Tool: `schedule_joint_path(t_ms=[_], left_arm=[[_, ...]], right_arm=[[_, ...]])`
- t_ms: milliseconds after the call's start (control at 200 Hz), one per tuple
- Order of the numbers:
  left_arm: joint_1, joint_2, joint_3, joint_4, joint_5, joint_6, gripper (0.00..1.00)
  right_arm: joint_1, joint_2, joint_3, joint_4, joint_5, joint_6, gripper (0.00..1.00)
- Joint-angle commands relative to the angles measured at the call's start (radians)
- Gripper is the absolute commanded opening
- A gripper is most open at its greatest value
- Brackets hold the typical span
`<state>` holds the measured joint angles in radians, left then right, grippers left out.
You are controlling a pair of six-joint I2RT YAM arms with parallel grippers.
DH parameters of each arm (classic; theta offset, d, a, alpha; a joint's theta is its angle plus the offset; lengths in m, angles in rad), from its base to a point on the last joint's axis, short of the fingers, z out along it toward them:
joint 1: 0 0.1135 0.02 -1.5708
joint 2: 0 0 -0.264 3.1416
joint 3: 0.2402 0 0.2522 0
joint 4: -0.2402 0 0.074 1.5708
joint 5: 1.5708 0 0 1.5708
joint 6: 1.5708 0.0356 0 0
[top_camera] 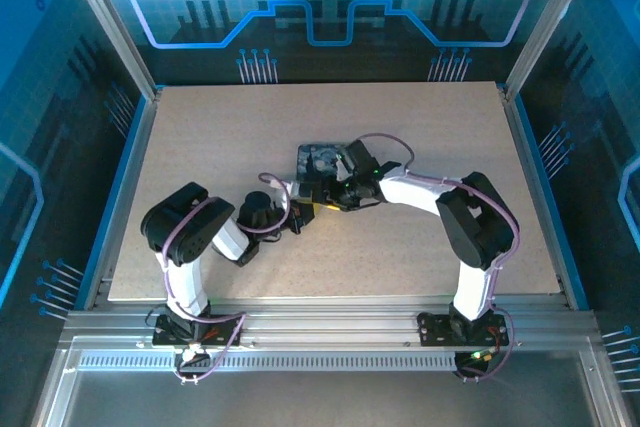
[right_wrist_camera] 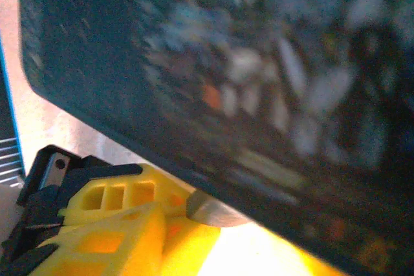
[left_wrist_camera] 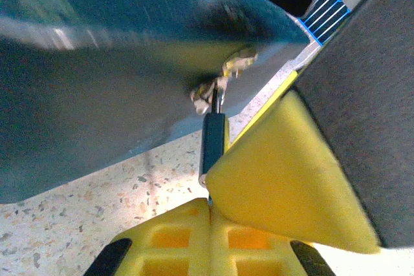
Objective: Unlock the padlock with the key
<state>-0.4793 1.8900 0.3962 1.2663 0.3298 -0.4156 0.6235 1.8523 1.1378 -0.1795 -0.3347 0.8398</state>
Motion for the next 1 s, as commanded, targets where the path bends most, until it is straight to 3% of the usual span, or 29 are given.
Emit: schedule_joint_path(t_ms=[0,170,540,815,995], left_arm=[[-0.005,0.025,0.046,0.134,-0.020,0.023,0.00],[-0.004,0.034,0.021,0.134,-0.022,0.022,0.00],[-0.031,0.011,-0.042,0.133,-0.053,-0.067,0.00],[-0.076,0.000,-0.078,0.133,-0.097,-0.107,0.00],[-0.091,-0.015,-0.085,0.133,-0.111,-0.130,0.00]], right_arm=[[0.059,-0.065,-0.038,-0.002,-0.049,0.006,0.58],[0.050,-0.142,-0.096,0.025,0.018,0.034,0.67],[0.044,-0.267,-0.367,0.288,0.117,0.248,0.65],[0.048,-0.227,-0.417,0.486,0.116,0.331,0.64],[0.054,-0.180,-0.396,0.495,0.143,0.352,0.62]])
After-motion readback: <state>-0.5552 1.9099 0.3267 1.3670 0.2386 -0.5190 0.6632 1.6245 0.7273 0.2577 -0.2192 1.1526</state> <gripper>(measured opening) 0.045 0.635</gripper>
